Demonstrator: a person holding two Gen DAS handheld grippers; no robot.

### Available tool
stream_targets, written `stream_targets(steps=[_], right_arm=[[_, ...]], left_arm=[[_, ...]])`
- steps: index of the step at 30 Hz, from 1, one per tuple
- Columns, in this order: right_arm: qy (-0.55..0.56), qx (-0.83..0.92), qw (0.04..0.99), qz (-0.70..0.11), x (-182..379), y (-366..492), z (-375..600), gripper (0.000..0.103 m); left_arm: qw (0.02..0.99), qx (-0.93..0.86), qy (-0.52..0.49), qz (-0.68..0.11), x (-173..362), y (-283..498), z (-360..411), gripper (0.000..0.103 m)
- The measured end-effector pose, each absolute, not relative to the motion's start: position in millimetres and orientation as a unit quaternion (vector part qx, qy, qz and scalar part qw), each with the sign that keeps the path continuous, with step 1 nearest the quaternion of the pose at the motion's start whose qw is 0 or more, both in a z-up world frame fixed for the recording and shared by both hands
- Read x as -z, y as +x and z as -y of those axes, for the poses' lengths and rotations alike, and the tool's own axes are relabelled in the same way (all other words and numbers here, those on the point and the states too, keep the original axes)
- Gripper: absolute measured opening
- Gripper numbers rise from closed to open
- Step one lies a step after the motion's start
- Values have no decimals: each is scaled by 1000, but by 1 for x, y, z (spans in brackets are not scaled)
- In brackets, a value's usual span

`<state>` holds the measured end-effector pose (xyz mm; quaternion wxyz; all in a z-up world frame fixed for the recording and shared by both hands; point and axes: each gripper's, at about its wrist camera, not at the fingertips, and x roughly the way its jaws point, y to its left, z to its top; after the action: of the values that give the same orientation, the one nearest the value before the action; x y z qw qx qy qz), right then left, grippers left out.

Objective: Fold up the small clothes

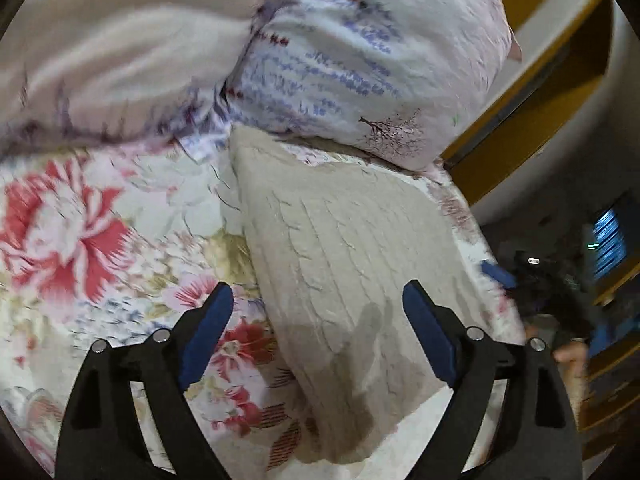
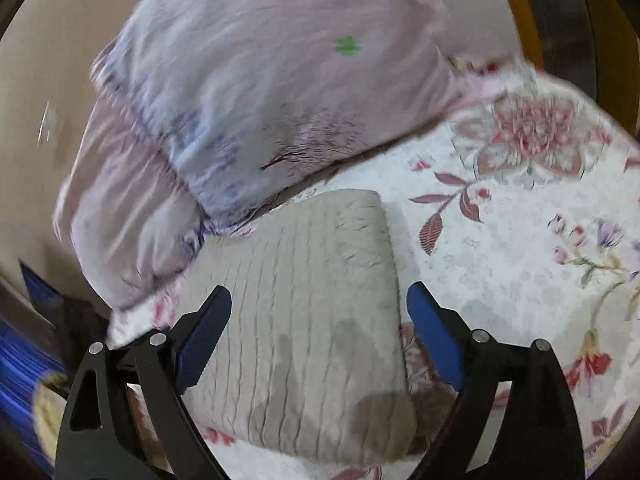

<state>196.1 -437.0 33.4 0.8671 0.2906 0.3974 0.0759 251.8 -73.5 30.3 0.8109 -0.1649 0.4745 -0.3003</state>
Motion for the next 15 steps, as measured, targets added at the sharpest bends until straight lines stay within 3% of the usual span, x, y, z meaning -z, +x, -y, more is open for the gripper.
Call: stream_targets(steps=[13, 15], right_arm=[[349, -126, 806, -461, 14, 235, 446, 83], [347, -150, 799, -468, 17, 238, 438, 77]], left_arm=[[752, 312, -241, -528, 0, 282, 85, 86], [751, 315, -245, -527, 1, 283, 87, 86]])
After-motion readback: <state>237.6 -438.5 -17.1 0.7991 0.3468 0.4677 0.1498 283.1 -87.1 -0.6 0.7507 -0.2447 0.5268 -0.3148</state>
